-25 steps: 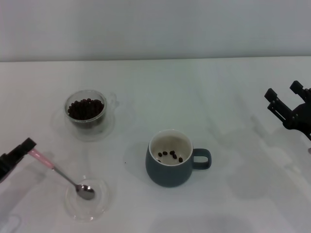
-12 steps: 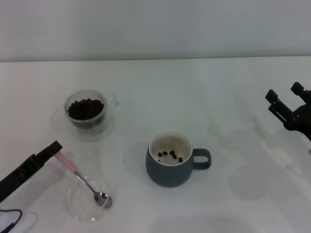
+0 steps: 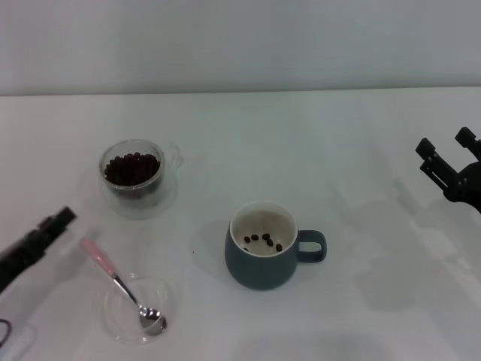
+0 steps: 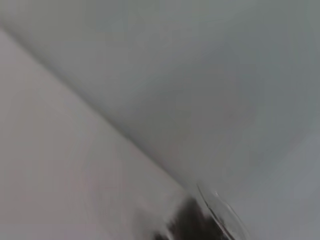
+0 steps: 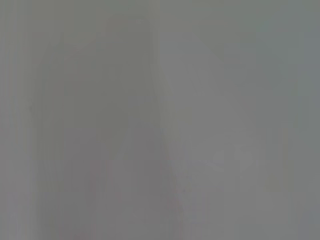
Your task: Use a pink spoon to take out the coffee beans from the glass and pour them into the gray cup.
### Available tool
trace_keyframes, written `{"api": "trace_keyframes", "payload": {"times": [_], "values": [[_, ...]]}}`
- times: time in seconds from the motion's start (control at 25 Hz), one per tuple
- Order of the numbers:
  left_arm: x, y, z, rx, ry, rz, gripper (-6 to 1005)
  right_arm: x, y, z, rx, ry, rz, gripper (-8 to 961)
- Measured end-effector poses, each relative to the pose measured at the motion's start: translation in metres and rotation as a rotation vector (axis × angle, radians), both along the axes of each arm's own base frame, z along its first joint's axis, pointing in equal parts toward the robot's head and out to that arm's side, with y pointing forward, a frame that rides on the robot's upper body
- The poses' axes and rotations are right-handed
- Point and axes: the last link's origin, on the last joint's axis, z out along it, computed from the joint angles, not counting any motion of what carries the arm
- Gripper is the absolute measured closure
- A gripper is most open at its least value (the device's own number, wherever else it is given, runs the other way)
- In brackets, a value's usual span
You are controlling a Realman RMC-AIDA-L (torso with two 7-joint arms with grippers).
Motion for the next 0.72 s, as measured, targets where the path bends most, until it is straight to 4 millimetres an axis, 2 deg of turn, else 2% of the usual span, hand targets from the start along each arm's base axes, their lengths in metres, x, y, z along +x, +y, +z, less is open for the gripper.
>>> {"api": "trace_keyframes", "payload": {"times": [0.2,0.36,0.4,0.44,0.56,0.72], "values": [[-0.016,-0.006,0.018,0.159,0.105,0.022,455,0.002,0.0,0.001,0.002,-0.003,-0.011,144],[-0.034,-0.015,0.041,0.346,0.263,0.064,276,0.003,0.001,0.001,0.005,-0.006,-0.018,144],[-0.034,-0.015,0.041,0.346,0.263,0.064,229,0.004,0.001,0.002,0.007,-0.008,-0.022,144],[-0.044,-0.021,0.051,0.466,0.379,0.106,182,0.005,0.001,0.002,0.008,-0.01,-0.029,144],[-0.046,-0.018,0.049,0.514,0.443,0.137,144,0.009,0.003,0.001,0.009,-0.026,-0.06,144],[-0.038,-0.006,0.038,0.505,0.54,0.093,106,0.011,0.007,0.0,0.006,-0.047,-0.079,144]]}}
